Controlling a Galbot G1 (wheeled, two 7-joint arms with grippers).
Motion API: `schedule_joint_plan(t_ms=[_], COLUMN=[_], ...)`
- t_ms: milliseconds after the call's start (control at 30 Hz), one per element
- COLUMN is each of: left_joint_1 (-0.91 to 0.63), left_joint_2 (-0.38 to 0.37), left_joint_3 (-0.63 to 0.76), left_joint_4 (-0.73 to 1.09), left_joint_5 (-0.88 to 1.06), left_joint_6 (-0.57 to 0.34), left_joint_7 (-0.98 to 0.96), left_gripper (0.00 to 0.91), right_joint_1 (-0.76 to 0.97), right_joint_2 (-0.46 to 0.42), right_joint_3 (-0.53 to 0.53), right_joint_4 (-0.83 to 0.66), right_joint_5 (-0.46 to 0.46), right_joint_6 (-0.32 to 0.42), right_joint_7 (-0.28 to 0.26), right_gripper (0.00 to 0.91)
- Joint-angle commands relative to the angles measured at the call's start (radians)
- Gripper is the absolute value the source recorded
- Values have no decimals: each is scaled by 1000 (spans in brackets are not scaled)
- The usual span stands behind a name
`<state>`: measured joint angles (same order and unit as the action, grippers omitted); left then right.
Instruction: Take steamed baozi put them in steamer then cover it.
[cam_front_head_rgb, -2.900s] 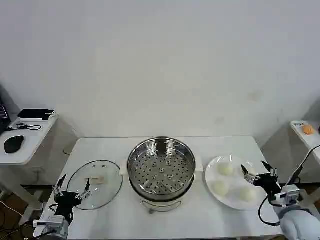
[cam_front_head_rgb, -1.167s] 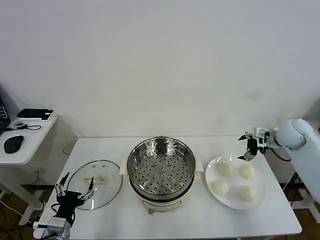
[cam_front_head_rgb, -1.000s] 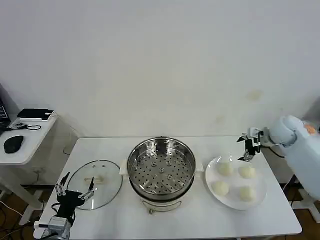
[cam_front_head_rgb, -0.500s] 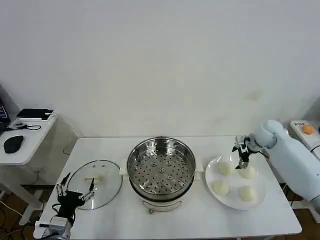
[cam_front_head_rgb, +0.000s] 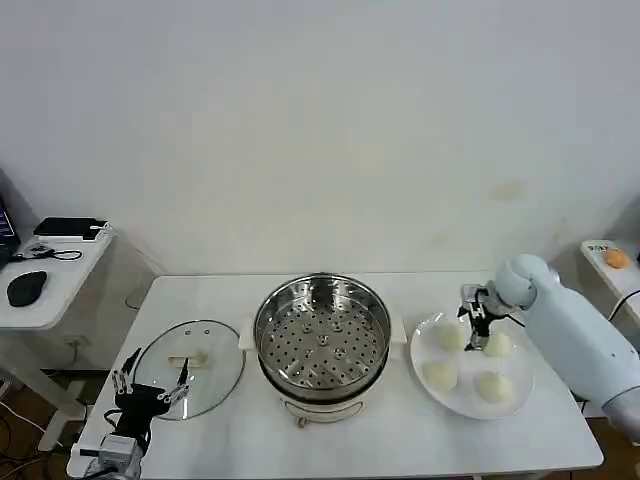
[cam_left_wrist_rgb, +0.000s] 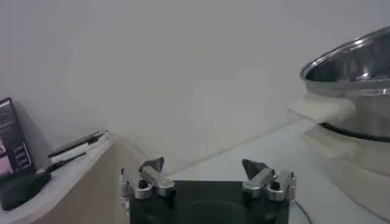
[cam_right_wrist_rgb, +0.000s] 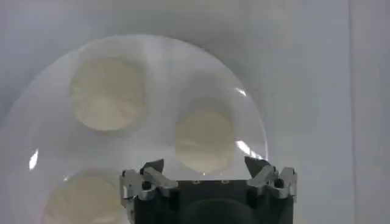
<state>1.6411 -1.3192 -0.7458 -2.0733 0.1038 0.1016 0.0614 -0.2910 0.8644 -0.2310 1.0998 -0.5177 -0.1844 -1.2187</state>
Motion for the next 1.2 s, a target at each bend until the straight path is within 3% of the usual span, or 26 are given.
schedule_joint_plan(t_ms=[33,400,433,467,533,900,1200], left_joint_1=[0,-6,-6,-7,-6,-11,-20], left_joint_2=[-1,0,0,0,0,3,3], left_joint_3=[0,3,3,3,4,8,19], left_joint_4=[1,17,19,19,20,30,38], left_joint_5=[1,2,2,2,2,3,2], left_joint_6=[-1,-2,-2,-2,-2,-3,-4], left_joint_7=[0,-1,-1,-1,-1,-1,-3], left_gripper=[907,907,907,907,907,907,907], right_joint_1=[-3,-2,-1,-1,-1,-2,31], right_joint_2=[6,25,27,29,32,28,-39], right_joint_3=[-1,-4,-4,-4,-5,-4,5], right_joint_4=[-11,-50,-52,-54,-56,-52,72], right_joint_5=[-4,-6,-5,-3,8,27,116], right_joint_6=[3,3,3,4,3,1,-33], right_joint_7=[14,36,37,40,49,47,27], right_gripper=[907,907,776,554,494,504,504])
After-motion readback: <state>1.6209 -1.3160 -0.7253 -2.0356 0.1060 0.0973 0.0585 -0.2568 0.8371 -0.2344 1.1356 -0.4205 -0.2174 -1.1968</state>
